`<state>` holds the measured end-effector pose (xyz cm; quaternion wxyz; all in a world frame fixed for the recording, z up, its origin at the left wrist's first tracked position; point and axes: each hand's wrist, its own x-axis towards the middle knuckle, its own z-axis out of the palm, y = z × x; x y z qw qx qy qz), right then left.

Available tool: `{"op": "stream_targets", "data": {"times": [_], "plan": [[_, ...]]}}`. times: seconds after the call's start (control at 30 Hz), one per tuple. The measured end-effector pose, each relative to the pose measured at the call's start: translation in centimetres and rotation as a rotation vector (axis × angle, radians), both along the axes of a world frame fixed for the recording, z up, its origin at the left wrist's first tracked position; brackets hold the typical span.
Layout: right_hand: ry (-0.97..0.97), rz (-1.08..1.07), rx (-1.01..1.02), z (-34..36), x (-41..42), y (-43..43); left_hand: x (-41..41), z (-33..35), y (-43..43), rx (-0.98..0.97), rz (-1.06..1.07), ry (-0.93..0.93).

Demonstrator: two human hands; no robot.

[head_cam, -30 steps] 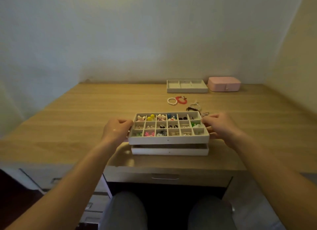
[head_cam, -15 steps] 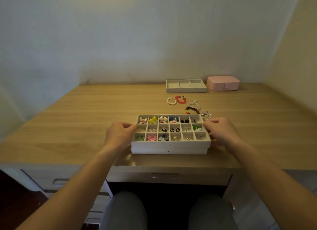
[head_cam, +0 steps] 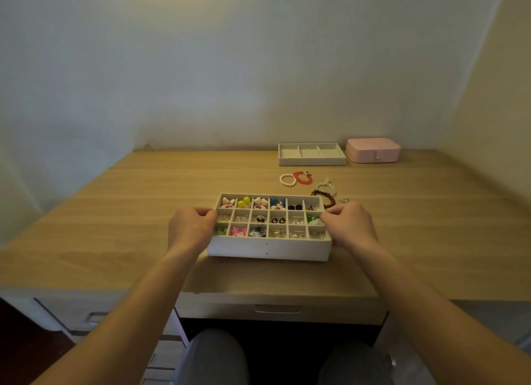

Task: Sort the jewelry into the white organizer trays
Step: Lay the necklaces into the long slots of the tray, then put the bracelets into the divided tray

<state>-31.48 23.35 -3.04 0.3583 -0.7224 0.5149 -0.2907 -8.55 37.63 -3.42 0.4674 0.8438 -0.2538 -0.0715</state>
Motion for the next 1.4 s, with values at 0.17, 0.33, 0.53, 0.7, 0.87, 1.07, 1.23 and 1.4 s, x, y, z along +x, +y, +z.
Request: {"op": "stream_targets", "data": {"times": [0.17, 0.33, 0.53, 0.7, 0.87, 1.07, 1.23, 1.4], "plan": [[-0.045, 0.017, -0.005, 1.9, 6.0, -2.1, 5.0, 1.1, -1.8, -0.055, 0.100, 0.018], [-0.053, 0.049, -0.031, 3.1, 14.3, -6.4, 11.5, 2.0, -4.6, -0.088, 0.157, 0.025], [-0.011, 0.080, 0.008, 1.0, 23.6, -11.9, 19.4, 1.1, -8.9, -0.054, 0.182, 0.012], [-0.009, 0.092, 0.008, -0.9, 28.0, -15.3, 23.9, -1.2, -12.0, -0.012, 0.171, 0.026], [-0.013, 0.126, 0.029, -1.1, 28.6, -16.7, 25.5, -1.6, -13.4, 0.025, 0.183, 0.010], [0.115, 0.037, -0.077, 0.4, 23.0, -19.4, 20.3, 1.5, -17.0, 0.017, 0.081, -0.358], [0.113, -0.079, -0.124, 1.2, 15.5, -24.8, 12.2, 3.2, -24.5, -0.102, -0.205, -0.303], [0.162, -0.177, -0.078, 0.5, 10.4, -30.2, 5.7, 2.1, -32.6, -0.038, -0.344, -0.102]]}}
